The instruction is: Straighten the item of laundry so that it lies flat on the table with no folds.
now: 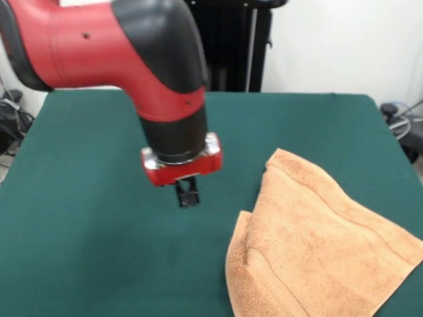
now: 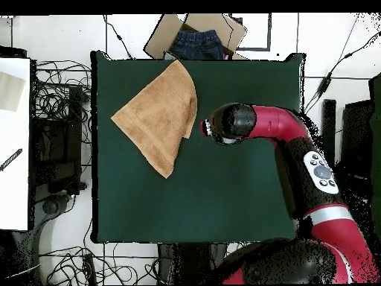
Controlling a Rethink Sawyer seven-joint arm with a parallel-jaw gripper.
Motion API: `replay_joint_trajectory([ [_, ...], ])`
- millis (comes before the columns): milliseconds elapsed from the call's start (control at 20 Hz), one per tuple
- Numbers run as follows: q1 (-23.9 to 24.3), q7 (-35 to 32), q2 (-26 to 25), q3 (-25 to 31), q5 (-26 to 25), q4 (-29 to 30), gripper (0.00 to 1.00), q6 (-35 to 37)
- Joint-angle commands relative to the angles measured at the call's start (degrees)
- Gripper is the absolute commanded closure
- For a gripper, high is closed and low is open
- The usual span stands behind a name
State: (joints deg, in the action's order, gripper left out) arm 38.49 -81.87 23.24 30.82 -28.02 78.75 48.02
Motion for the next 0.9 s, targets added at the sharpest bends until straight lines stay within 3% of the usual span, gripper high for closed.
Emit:
replay_joint_trajectory([
  [50,2.4,-0.4,-1.1,-3.9,-0.1,1.1,1.0,2.6],
  [400,1.0,-5.1,-3.3,-3.5,-0.4,1.7,1.0,-2.3],
  [900,-3.4,-10.8,-0.9,-5.1,1.5,4.1,1.0,-5.3],
])
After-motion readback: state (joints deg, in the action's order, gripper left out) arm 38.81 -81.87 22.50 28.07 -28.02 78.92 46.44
